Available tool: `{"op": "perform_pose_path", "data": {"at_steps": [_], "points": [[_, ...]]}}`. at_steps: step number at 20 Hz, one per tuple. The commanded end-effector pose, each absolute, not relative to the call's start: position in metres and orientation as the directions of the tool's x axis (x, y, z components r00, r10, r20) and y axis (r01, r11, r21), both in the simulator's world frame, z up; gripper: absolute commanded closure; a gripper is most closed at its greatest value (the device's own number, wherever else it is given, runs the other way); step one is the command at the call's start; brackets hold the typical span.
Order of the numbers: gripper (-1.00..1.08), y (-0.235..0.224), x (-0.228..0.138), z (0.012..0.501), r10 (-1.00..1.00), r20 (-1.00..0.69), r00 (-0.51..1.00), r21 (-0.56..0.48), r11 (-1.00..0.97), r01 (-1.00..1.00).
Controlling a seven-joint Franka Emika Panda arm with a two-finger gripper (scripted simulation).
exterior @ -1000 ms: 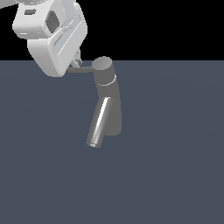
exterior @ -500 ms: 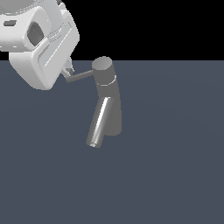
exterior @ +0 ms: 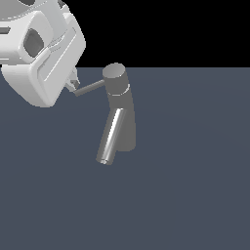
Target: Turn on the faucet by rotating a designated handle.
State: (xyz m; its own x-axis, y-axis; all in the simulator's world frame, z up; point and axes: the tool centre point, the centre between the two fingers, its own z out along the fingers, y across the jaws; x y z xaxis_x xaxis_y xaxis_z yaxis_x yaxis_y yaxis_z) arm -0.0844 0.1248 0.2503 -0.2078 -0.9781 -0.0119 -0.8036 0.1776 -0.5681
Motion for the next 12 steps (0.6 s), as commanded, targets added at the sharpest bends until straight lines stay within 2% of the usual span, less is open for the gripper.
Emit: {"op": "perform_pose_path", "data": {"at_steps": [1, 12], "points": [[1.08, 0.106, -0.091, 0.245, -0.971, -0.007, -0.239, -0.564, 0.201, -0.801], [1.08, 0.089, -0.118, 0.229, -0.97, -0.005, -0.242, -0.561, 0.203, -0.803]]}}
